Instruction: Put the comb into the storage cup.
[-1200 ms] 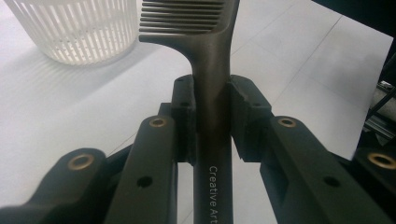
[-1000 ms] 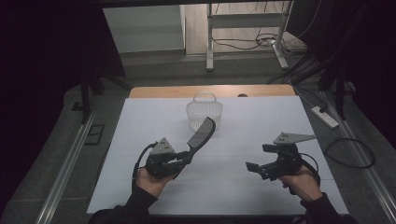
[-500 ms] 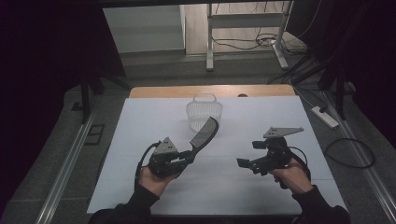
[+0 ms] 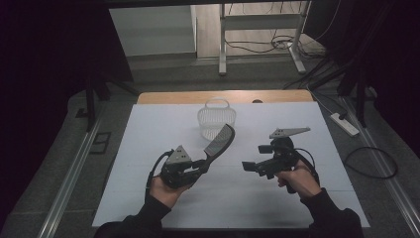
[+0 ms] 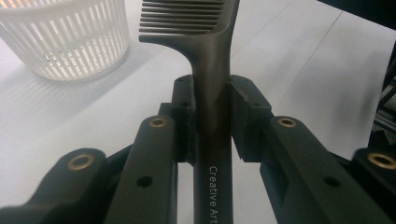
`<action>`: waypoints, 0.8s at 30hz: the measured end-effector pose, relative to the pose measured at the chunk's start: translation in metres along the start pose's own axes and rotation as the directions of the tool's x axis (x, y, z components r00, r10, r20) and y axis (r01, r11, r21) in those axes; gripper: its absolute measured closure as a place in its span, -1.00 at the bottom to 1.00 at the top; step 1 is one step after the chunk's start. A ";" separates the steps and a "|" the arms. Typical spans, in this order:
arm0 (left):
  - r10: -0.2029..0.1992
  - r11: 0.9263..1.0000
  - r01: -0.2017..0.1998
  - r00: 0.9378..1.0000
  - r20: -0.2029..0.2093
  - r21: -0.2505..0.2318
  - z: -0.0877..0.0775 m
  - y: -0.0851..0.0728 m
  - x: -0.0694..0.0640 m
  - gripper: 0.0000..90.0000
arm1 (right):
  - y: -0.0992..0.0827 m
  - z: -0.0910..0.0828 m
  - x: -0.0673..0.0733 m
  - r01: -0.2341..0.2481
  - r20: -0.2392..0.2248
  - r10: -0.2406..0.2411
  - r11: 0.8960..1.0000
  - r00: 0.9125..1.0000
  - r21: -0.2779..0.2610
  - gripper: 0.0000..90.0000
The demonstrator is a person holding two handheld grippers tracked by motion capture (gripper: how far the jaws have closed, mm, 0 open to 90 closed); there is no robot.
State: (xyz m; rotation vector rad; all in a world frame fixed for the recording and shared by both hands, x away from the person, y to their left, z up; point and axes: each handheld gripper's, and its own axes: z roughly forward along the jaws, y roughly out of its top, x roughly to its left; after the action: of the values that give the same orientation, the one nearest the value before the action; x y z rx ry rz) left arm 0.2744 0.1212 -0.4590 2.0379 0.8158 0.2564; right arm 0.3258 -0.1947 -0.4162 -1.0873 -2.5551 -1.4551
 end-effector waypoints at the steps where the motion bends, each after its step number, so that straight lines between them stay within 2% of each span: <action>1: 0.000 1.000 0.000 1.000 0.000 0.000 0.000 0.000 0.000 0.60 | 0.001 0.001 0.000 -0.004 -0.003 0.004 1.000 1.000 0.000 -1.00; 7: 0.004 1.000 -0.004 1.000 0.002 -0.002 0.002 0.001 -0.001 0.60 | 0.008 0.008 -0.002 -0.040 -0.039 0.040 0.999 0.998 -0.006 -1.00; 11: 0.002 1.000 -0.002 1.000 0.000 -0.005 0.003 0.001 -0.001 0.60 | 0.012 0.014 -0.005 -0.068 -0.072 0.069 0.998 0.995 0.012 -1.00; 20: 0.009 1.000 -0.009 1.000 0.002 -0.006 0.006 0.003 -0.002 0.60 | 0.023 0.023 -0.003 -0.055 -0.060 0.057 0.998 0.997 0.026 -1.00; 24: 0.013 1.000 -0.013 1.000 0.002 -0.010 0.007 0.003 -0.002 0.60 | 0.029 0.028 -0.001 -0.064 -0.040 0.066 0.997 0.997 0.040 -1.00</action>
State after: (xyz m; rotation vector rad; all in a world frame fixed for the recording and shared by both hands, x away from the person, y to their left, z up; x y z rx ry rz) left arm 0.2773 0.1137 -0.4601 2.0344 0.7991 0.2648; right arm 0.3520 -0.1643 -0.4104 -1.1123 -2.4847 -1.3930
